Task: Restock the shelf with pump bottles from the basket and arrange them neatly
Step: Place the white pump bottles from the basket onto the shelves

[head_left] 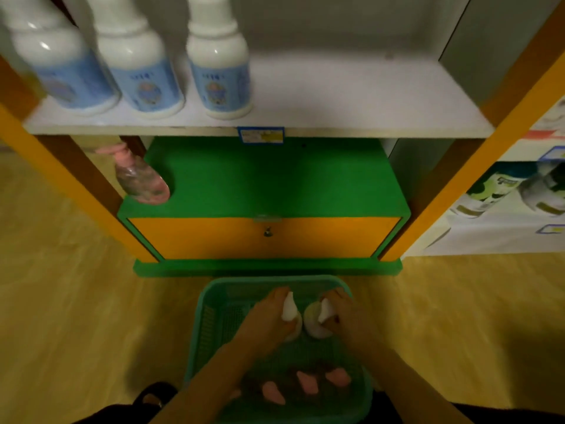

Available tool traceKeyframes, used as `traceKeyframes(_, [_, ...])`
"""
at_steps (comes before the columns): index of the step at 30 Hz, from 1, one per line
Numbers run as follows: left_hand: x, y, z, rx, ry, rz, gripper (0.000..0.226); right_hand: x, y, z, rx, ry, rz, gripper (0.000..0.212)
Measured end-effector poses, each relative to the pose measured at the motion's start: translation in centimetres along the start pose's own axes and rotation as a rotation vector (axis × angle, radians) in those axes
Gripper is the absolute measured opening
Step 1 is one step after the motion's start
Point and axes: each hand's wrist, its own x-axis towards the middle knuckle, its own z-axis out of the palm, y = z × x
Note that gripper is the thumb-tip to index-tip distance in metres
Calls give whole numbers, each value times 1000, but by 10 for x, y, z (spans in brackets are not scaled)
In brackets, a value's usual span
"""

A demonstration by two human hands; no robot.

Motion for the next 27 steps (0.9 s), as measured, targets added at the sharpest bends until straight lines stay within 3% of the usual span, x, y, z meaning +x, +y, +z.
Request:
traceKeyframes(9, [-45,46,-161,-240,323,325,49,-40,-94,-141,91,393,-388,42])
traceKeyframes(14, [-70,87,-223,-261,515,488,43,-62,-152,-213,106,494,-534,35])
traceKeyframes(21, [-92,133,-287,-470,749,610,36,-69,-209,-287,4,557,-577,35])
traceKeyframes(27, [-87,148,-302,-592,827,717,38,-37,-225,-311,-19,595,-569,39])
